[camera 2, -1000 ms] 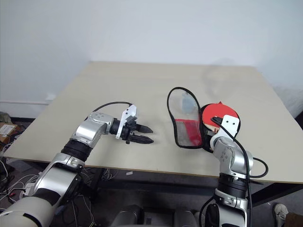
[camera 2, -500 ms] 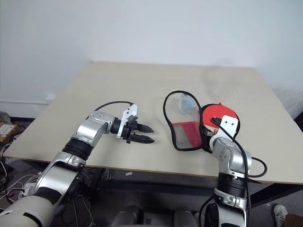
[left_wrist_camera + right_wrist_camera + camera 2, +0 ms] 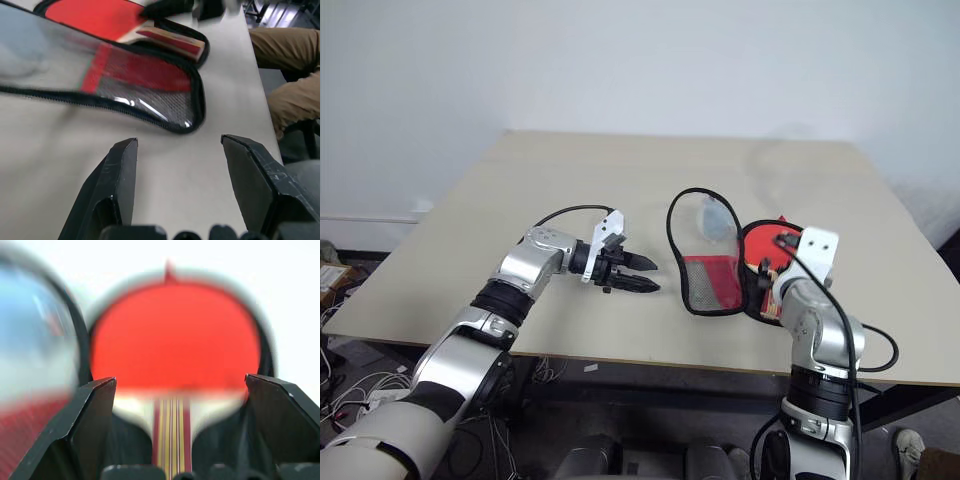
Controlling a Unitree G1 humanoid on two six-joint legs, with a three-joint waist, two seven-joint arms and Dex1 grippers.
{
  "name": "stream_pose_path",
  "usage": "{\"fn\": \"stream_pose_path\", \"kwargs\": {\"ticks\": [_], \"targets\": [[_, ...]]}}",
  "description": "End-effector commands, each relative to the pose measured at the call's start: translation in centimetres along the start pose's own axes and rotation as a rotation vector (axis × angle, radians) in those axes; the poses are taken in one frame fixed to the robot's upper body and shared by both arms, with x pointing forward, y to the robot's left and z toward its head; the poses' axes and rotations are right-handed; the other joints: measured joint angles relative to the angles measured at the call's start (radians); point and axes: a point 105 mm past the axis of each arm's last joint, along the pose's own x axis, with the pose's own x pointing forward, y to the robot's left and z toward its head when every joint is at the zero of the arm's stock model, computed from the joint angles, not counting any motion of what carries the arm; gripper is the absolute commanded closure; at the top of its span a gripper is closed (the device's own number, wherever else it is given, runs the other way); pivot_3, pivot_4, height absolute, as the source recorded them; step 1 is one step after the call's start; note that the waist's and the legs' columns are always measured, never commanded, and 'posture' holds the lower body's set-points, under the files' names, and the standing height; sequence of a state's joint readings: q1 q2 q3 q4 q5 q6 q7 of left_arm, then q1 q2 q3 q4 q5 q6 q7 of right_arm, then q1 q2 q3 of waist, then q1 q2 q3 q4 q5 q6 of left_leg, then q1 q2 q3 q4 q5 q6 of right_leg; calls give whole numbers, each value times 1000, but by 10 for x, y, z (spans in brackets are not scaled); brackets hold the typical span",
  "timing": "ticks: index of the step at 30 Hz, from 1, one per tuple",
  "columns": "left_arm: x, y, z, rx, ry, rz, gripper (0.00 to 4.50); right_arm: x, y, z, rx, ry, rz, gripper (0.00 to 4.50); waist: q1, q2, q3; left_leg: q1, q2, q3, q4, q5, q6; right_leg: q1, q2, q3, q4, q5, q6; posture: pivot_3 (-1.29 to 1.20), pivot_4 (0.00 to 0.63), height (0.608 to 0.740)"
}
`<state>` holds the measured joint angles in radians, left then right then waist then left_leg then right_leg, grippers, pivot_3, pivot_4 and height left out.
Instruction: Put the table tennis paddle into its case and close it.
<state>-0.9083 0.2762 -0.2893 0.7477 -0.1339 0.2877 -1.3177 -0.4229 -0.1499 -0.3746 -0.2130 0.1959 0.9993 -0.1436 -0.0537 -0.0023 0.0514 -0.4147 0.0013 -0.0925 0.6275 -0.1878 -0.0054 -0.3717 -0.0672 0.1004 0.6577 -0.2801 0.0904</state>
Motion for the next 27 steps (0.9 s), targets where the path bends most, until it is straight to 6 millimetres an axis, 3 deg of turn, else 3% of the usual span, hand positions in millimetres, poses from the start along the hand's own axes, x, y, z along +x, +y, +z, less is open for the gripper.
{"fn": "stream_pose_path", "kwargs": {"ticks": [1, 8, 12, 16, 21, 27], "targets": [[18, 17, 9, 109, 59, 98, 1708, -18, 6, 69, 118, -309, 89, 18, 4, 0, 0, 0, -1, 0, 0, 0, 0, 0, 0, 0, 0, 0, 0, 0, 0, 740], [27, 31, 1, 194, 183, 174, 1708, -14, 1, 74, 159, -340, 86, 18, 3, 0, 0, -2, -1, 0, 0, 0, 0, -1, -1, 0, -1, 0, 0, 0, 0, 740], [42, 30, -2, 202, 196, 183, 1708, -13, -10, 73, 209, -361, 50, 18, 3, 0, 0, -2, -1, 0, 0, 0, 0, -1, -1, 0, -1, 0, 0, 0, 0, 740], [63, 18, 20, 198, 114, 125, 1708, -21, -13, 89, 380, -467, 123, 18, 7, 0, 0, -3, -2, 0, 1, 0, 0, -1, -1, 0, -1, 0, 0, 0, 0, 740], [97, 2, 53, 322, 56, 109, 1708, -39, -2, 113, 364, -587, 212, 18, 6, 3, 2, -3, -2, 0, 1, 0, 0, -1, -1, 0, -1, 0, 0, 0, 0, 740], [134, -32, 101, 349, -105, 18, 1708, -49, -17, 128, 408, -687, 150, 18, 4, 4, 2, -3, -3, 0, 1, 0, 0, -1, -1, 0, -1, 0, 1, 0, 0, 740]]}}
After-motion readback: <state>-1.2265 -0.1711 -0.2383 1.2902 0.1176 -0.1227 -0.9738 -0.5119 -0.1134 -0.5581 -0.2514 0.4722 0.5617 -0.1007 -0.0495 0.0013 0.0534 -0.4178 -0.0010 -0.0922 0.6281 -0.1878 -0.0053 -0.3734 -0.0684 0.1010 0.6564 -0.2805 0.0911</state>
